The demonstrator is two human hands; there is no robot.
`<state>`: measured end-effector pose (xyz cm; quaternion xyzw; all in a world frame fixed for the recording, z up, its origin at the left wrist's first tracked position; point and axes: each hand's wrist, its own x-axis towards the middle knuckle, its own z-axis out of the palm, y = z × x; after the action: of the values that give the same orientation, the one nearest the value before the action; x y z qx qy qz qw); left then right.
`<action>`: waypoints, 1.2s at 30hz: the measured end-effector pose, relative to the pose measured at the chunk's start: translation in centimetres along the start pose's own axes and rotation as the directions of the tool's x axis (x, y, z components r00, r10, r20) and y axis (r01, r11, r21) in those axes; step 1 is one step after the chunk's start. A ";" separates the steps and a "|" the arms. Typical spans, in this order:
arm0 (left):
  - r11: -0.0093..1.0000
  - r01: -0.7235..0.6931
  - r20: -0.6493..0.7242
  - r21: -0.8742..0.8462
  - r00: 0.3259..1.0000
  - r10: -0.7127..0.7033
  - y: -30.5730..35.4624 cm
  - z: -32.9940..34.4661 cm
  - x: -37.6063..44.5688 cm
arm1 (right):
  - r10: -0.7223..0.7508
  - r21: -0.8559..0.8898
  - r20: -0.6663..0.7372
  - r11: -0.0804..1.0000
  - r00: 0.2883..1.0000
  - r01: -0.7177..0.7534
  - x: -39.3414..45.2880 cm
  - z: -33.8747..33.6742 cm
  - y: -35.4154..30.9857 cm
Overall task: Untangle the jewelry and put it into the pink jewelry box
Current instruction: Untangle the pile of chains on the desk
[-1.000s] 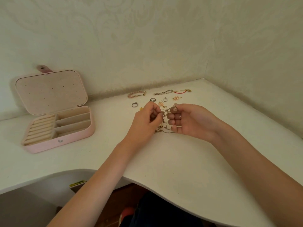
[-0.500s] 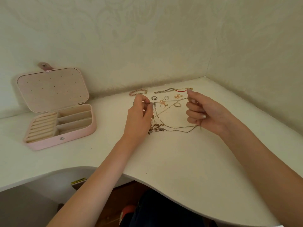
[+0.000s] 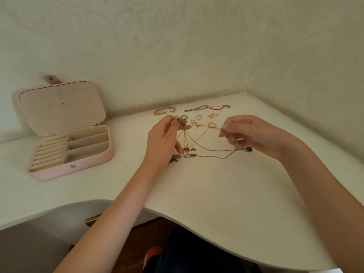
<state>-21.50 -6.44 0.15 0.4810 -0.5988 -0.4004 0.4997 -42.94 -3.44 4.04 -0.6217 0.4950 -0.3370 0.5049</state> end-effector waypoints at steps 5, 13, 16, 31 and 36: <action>0.991 0.075 0.116 -0.110 0.991 -0.062 0.7 -0.1 -0.2 | 0.028 -0.335 0.166 0.942 0.986 0.030 -0.1 2.0 0.0; 0.972 0.099 0.210 -0.214 0.976 -0.053 1.2 -0.3 -0.3 | -0.160 -0.490 -0.090 0.866 0.983 0.096 2.7 5.0 2.9; 0.970 0.092 0.140 -0.224 0.988 -0.061 1.1 -0.5 -0.3 | -0.188 -0.344 -0.150 0.930 0.971 0.127 2.6 4.4 2.1; 0.975 -0.079 -0.089 0.210 0.991 0.100 -0.7 -0.2 0.0 | -0.024 0.469 -0.273 0.869 0.962 0.155 0.6 -0.7 0.4; 0.826 -0.085 -0.118 0.557 0.977 0.180 -0.7 -0.5 -0.2 | -0.027 0.137 -0.345 0.987 0.938 0.079 0.1 -1.6 0.4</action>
<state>-20.89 -6.41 -0.48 0.5926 -0.6766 -0.1351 0.4156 -44.51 -3.97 4.09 -0.5275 0.5314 -0.4893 0.4471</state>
